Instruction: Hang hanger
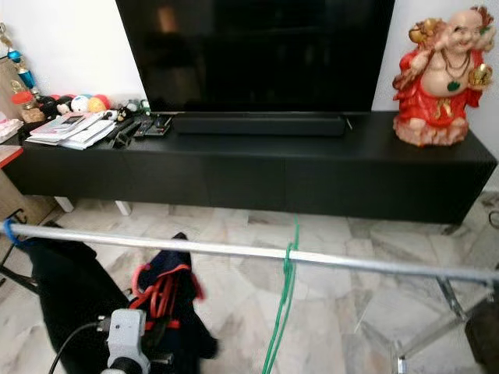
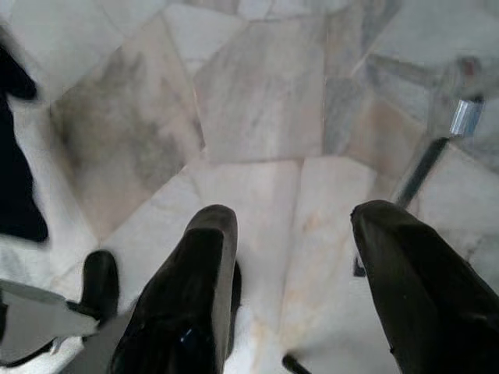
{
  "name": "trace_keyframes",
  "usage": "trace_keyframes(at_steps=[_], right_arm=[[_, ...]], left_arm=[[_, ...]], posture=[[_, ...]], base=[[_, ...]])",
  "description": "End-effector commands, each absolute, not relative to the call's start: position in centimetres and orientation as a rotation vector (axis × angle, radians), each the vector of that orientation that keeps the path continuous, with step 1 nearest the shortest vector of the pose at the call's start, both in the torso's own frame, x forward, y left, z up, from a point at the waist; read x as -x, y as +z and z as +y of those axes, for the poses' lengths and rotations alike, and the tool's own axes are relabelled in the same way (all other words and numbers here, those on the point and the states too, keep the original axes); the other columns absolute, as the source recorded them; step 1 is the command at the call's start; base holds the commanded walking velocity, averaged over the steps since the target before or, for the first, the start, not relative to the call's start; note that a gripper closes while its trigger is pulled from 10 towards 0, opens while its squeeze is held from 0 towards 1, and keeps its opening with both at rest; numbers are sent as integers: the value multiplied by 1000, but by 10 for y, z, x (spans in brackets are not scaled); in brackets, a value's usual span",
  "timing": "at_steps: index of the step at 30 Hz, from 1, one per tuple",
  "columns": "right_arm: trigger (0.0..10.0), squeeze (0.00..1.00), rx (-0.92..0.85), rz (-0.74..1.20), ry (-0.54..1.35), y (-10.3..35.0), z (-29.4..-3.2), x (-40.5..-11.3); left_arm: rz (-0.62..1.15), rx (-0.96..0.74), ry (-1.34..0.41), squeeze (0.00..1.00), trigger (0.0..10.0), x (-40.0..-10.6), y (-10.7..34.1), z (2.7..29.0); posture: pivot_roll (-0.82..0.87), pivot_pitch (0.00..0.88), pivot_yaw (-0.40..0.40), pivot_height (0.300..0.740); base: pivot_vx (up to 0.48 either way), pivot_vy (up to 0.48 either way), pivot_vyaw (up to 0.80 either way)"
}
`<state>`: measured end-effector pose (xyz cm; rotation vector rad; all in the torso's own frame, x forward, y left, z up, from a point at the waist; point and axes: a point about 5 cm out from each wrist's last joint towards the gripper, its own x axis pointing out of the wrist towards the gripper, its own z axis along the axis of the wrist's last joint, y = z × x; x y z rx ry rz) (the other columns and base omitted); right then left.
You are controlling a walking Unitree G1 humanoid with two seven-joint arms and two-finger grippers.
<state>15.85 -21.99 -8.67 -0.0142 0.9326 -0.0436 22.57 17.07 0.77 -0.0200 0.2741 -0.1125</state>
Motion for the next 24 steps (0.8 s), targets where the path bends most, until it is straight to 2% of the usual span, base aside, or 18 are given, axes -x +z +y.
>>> trace_keyframes(at_steps=[1, 5, 12, 17, 24], right_arm=[[10000, 0, 4, 971, -25, -93, -211, -148], [10000, 0, 14, 981, 2, -94, -199, -150], [10000, 0, 22, 977, 17, -94, -193, -154], [10000, 0, 30, 973, 28, -93, -188, -159], [10000, 0, 39, 948, 38, -89, -187, -169]], left_arm=[[262, -16, -119, 0, 10000, -223, 11, 176], [217, -93, -202, 0, 10000, -224, 20, 171], [186, -150, -236, 0, 10000, -221, 25, 171], [129, -152, -184, 0, 10000, -226, 35, 176], [77, -121, -140, 0, 10000, -247, 46, 176]], posture=[[20, 0, 64, 740], [24, 0, 66, 740], [23, 0, 65, 740], [27, 0, 61, 740], [25, 0, 59, 740]], base=[[0, 0, 0], [0, 0, 0], [0, 0, 0], [0, 0, 0], [0, 0, 0]])
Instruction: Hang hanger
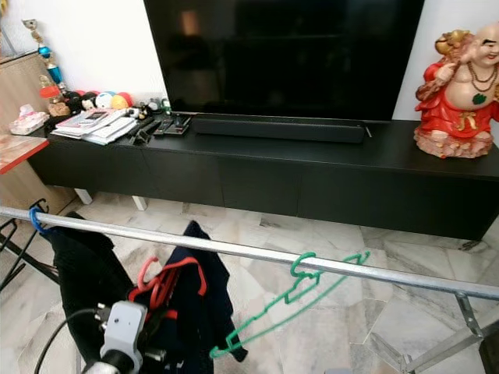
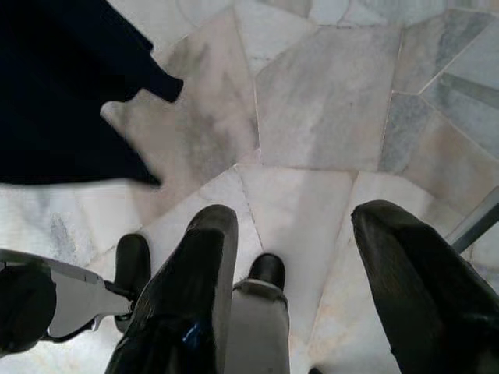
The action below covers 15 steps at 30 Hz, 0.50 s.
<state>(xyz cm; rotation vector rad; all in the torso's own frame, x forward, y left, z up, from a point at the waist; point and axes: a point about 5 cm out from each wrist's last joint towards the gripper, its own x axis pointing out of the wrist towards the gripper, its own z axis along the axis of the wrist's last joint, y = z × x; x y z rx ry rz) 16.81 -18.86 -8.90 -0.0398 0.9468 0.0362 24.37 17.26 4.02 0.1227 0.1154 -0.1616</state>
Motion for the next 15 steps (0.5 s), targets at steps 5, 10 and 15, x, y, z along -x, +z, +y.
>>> trace_keyframes(at_steps=[5, 10, 15], right_arm=[[10000, 0, 45, 951, 30, -91, -197, -158], [10000, 0, 48, 971, 28, -94, -203, -147], [10000, 0, 50, 982, 24, -95, -206, -145]], left_arm=[[91, -75, -108, 0, 10000, -254, 45, 176], [121, -48, -62, 0, 10000, -259, 43, 179], [126, -3, -42, 0, 10000, -267, 43, 180]], posture=[[25, 0, 53, 740], [28, 0, 48, 740], [25, 0, 47, 740]], base=[[0, 0, 0], [0, 0, 0], [0, 0, 0]])
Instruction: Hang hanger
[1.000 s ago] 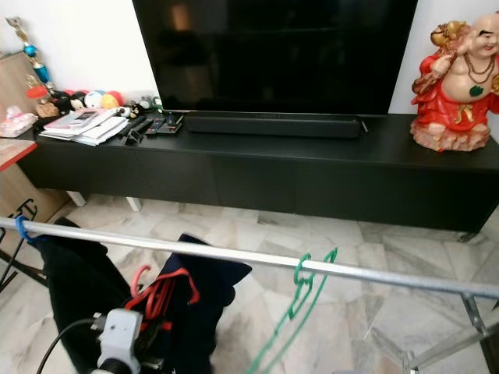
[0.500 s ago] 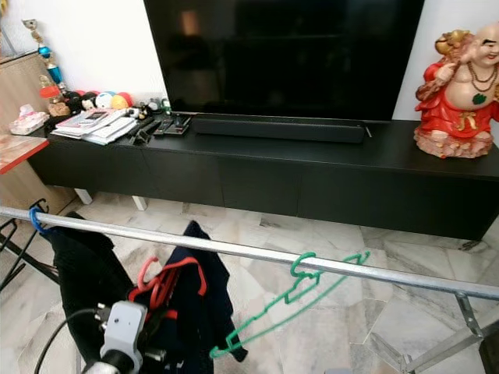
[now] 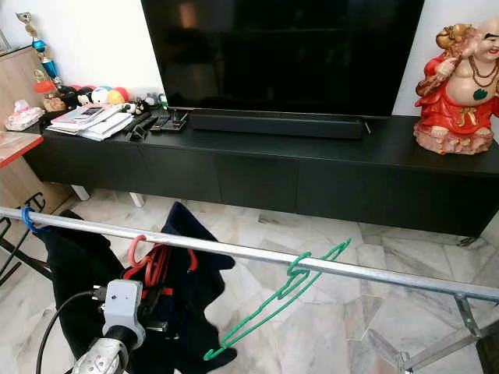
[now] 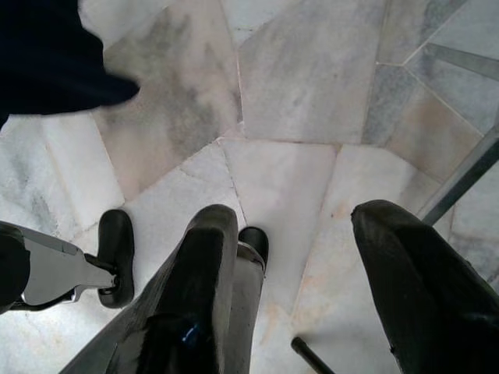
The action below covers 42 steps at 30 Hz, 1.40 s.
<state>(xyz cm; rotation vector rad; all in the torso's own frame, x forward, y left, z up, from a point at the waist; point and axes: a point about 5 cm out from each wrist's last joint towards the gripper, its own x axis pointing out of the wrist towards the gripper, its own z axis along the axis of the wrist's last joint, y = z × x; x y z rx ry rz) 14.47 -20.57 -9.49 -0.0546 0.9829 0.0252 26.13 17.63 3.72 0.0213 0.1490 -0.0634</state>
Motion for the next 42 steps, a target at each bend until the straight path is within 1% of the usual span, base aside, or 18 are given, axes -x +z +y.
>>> trace_keyframes(at_steps=[1, 7, 11, 13, 17, 23, 27, 29, 32, 36, 39, 42], right_arm=[[10000, 0, 50, 982, 24, -95, -206, -146], [10000, 0, 50, 986, 22, -95, -206, -145], [10000, 0, 52, 997, 27, -96, -202, -145], [10000, 0, 52, 998, 28, -96, -201, -145], [10000, 0, 50, 997, 35, -96, -195, -149], [10000, 0, 49, 992, 40, -95, -192, -154], [10000, 0, 49, 991, 40, -95, -195, -152], [10000, 0, 49, 993, 39, -96, -197, -148], [10000, 0, 50, 1003, 39, -98, -199, -141], [10000, 0, 51, 1003, 40, -98, -199, -140], [10000, 0, 50, 1003, 43, -98, -197, -140], [10000, 0, 50, 1000, 44, -98, -194, -142]], left_arm=[[125, -2, -43, 0, 10000, -268, 44, 180], [127, 1, -57, 0, 10000, -275, 45, 177], [145, -14, -74, 0, 10000, -290, 48, 172], [153, -18, -75, 0, 10000, -292, 48, 171], [207, -13, -69, 0, 10000, -299, 44, 169], [252, -35, -87, 0, 10000, -301, 38, 164], [305, -42, -101, 0, 10000, -292, 27, 160], [302, -32, -101, 1000, 10000, -288, 25, 160], [275, 3, -80, 1000, 10000, -282, 24, 161], [192, 55, -53, 1000, 10000, -275, 33, 164], [127, 35, -55, 1000, 10000, -258, 37, 168], [132, 37, -41, 1000, 10000, -245, 34, 174]], posture=[[25, 0, 47, 740], [25, 0, 46, 740], [26, 7, 42, 740], [25, 8, 43, 740], [21, 14, 42, 740], [22, 21, 41, 740], [19, 24, 43, 740], [21, 26, 43, 740], [21, 29, 43, 740], [24, 29, 46, 740], [25, 29, 47, 740], [25, 29, 47, 740]], base=[[0, 0, 0], [0, 0, 0], [0, 0, 0], [0, 0, 0], [0, 0, 0], [0, 0, 0], [0, 0, 0], [0, 0, 0], [0, 0, 0], [0, 0, 0], [0, 0, 0], [0, 0, 0]])
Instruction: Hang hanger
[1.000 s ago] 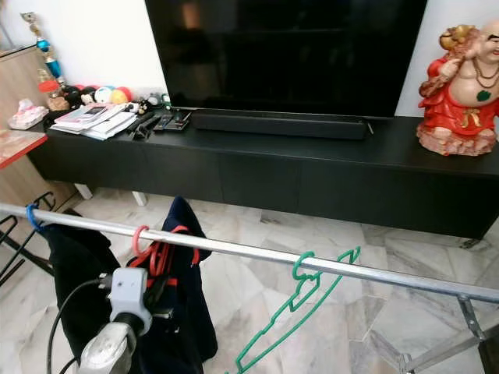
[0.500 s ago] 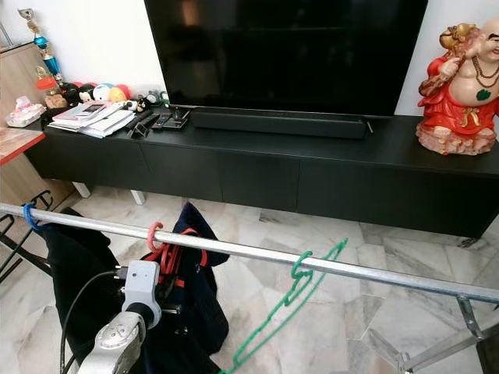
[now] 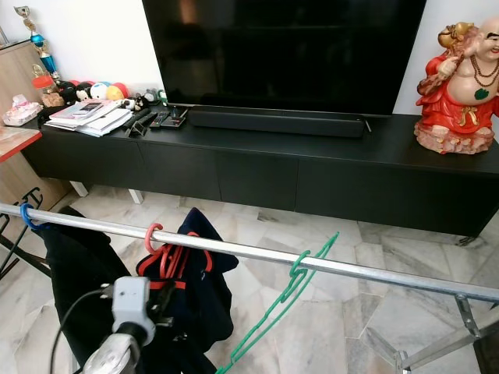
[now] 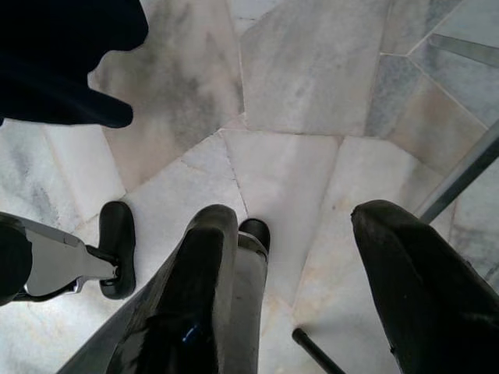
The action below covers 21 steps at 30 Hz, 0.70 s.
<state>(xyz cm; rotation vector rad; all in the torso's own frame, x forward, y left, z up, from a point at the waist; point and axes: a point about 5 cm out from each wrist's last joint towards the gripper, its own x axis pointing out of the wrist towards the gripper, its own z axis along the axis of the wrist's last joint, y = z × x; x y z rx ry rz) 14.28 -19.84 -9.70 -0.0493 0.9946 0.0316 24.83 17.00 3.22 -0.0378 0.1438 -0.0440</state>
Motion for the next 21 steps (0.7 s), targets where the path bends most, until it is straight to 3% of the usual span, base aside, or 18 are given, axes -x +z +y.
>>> trace_keyframes(at_steps=[1, 7, 8, 9, 11, 21], right_arm=[[10000, 0, 50, 999, 45, -98, -194, -144], [10000, 0, 50, 992, 48, -96, -189, -149], [10000, 0, 50, 991, 49, -96, -189, -150], [10000, 0, 49, 990, 49, -96, -188, -151], [10000, 0, 46, 989, 40, -96, -187, -151], [10000, 0, 27, 987, 14, -96, -188, -152]], left_arm=[[140, 31, -44, 1000, 10000, -240, 32, 175], [273, -1, 33, 976, 10000, -209, 3, 202], [313, -2, 57, 443, 10000, -206, -4, 208], [366, -2, 85, 0, 10000, -201, -14, 215], [551, -17, 76, 0, 10000, -192, -40, 223], [862, -98, -30, 0, 10000, -172, -76, 218]], posture=[[27, 28, 48, 740], [36, 23, 48, 740], [34, 21, 47, 740], [33, 21, 46, 740], [33, 17, 46, 740], [25, 14, 48, 740]], base=[[0, 0, 0], [0, 0, 0], [0, 0, 0], [0, 0, 0], [0, 0, 0], [0, 0, 0]])
